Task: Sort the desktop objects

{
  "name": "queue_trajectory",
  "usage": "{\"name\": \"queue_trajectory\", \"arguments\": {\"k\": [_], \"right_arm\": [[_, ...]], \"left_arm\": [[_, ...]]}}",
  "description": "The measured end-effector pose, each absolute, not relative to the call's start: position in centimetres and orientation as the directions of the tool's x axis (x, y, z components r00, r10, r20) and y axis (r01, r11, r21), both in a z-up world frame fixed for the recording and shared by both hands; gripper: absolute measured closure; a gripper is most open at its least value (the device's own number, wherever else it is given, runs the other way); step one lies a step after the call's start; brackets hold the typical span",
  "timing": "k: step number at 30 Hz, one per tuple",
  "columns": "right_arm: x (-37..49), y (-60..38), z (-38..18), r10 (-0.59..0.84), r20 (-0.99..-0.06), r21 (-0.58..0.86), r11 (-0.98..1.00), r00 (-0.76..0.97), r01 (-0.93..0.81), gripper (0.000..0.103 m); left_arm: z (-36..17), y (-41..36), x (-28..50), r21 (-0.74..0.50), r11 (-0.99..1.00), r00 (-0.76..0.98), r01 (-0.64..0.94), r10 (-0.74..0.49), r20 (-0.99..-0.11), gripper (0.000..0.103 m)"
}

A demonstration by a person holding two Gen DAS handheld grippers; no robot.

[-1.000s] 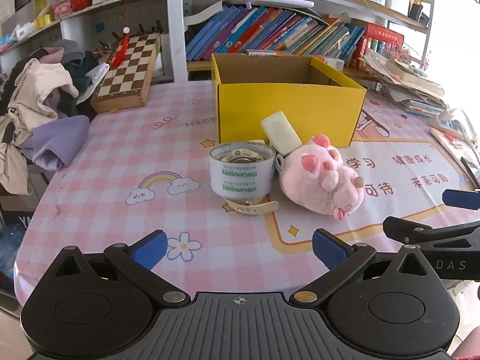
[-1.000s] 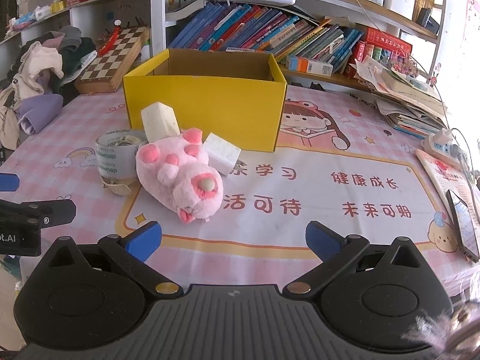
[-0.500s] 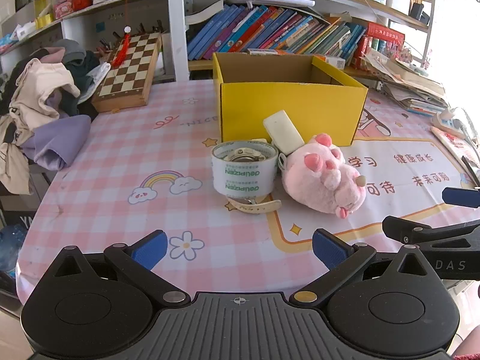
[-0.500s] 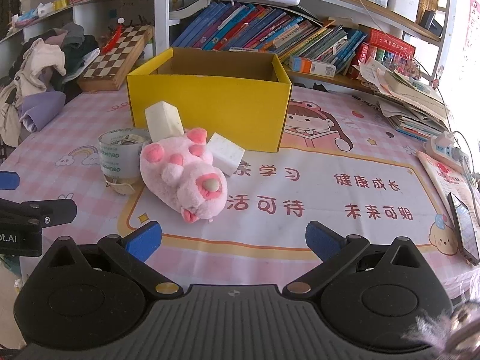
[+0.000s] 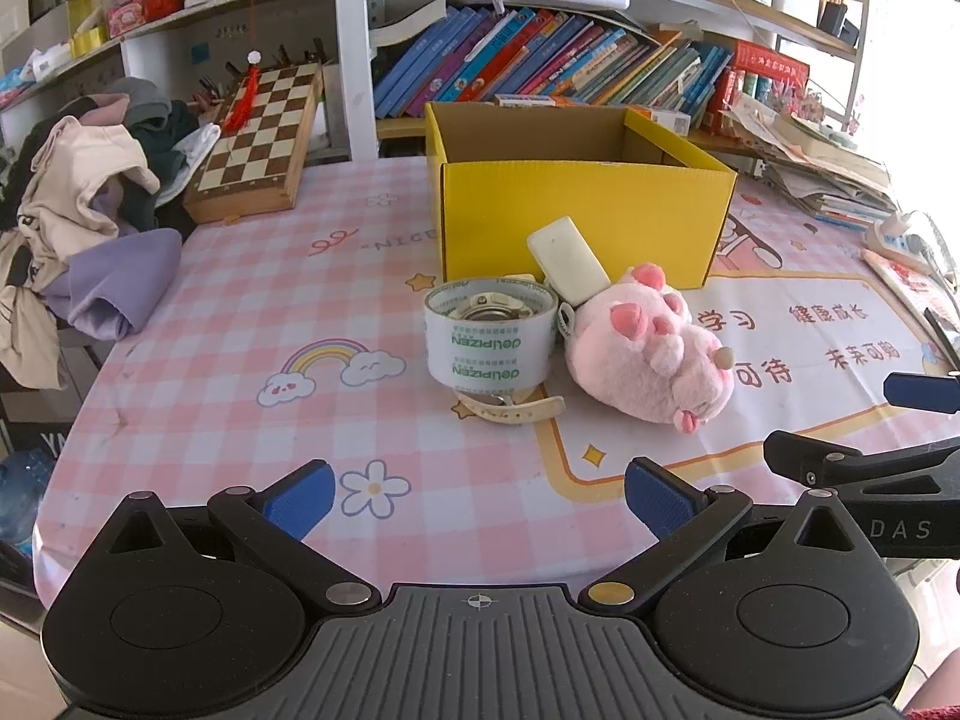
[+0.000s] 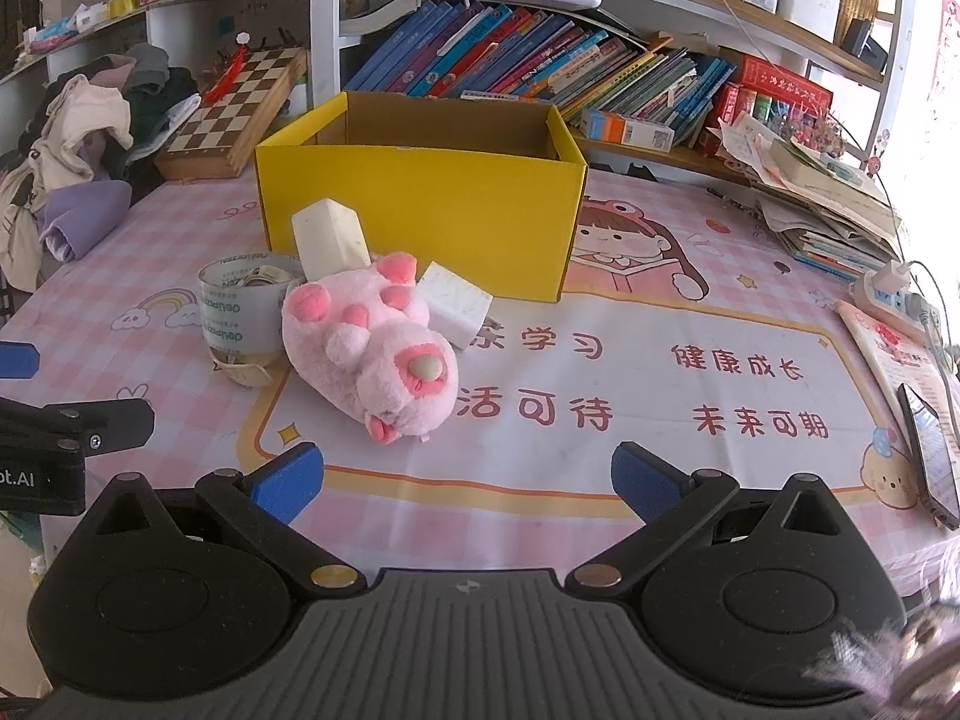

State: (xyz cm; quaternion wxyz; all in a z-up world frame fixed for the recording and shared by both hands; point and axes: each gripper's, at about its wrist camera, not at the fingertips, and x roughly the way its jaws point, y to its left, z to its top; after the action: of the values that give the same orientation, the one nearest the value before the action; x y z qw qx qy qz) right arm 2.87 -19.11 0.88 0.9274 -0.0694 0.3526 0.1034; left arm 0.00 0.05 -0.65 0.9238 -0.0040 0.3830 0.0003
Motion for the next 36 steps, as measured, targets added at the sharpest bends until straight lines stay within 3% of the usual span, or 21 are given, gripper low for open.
{"name": "queue_trajectory", "arguments": {"k": [36], "right_arm": [[3.42, -18.67, 0.37, 0.145, -0.684, -0.047, 0.969, 0.715, -0.242, 0.0]], "left_arm": [[-1.08, 0.16, 0.45, 0.001, 1.0, 0.684, 0.007, -0.004, -0.729, 0.0]]}}
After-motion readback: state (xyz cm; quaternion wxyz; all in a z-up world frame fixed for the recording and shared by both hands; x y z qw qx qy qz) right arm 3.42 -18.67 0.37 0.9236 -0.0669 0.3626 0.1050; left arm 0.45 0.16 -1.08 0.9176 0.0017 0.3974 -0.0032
